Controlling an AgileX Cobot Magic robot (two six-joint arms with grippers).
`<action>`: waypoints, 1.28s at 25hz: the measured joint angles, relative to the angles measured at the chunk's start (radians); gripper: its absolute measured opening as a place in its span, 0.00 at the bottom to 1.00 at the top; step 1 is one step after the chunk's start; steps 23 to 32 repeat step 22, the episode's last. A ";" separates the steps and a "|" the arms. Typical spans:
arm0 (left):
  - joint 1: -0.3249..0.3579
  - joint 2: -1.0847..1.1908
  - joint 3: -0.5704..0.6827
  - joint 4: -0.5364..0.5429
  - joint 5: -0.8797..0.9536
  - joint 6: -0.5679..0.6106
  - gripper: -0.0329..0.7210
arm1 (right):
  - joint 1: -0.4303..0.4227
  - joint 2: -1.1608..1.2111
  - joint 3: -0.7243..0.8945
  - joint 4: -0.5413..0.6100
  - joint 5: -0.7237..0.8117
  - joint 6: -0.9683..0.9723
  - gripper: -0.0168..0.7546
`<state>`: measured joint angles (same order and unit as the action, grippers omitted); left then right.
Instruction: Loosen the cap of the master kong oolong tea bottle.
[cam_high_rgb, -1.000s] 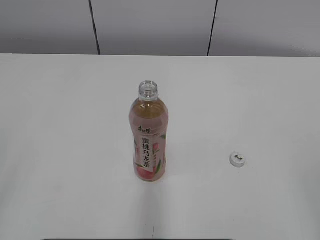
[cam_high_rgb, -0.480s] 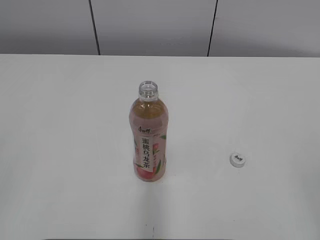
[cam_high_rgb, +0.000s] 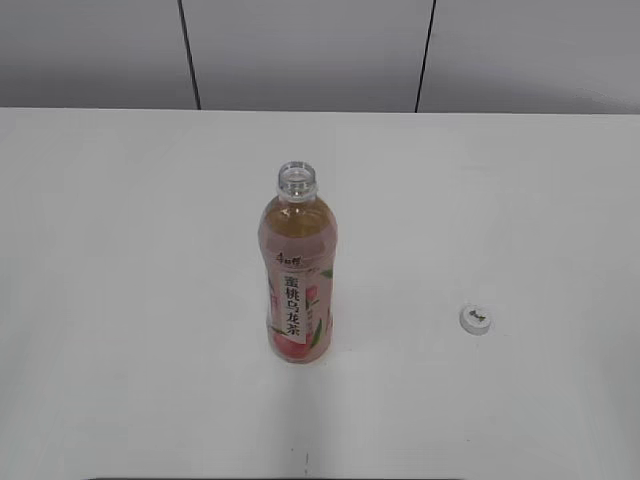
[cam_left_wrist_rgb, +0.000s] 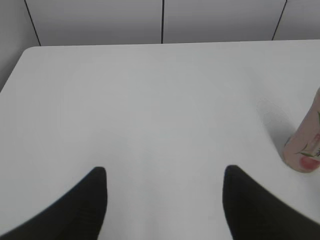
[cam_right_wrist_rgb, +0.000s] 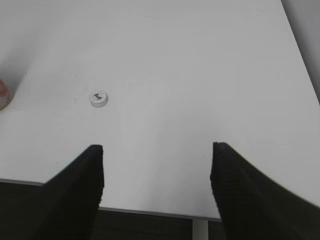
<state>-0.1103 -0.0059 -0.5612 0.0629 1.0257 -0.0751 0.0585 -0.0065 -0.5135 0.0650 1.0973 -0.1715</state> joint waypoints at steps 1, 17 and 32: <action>0.000 0.000 0.000 0.000 0.000 0.000 0.63 | 0.000 0.000 0.000 0.000 0.000 0.000 0.68; 0.000 0.000 0.000 0.000 0.000 0.000 0.62 | 0.000 0.000 0.000 0.000 0.000 0.000 0.68; 0.000 0.000 0.000 0.000 0.000 0.000 0.61 | 0.000 0.000 0.000 0.000 0.000 0.000 0.68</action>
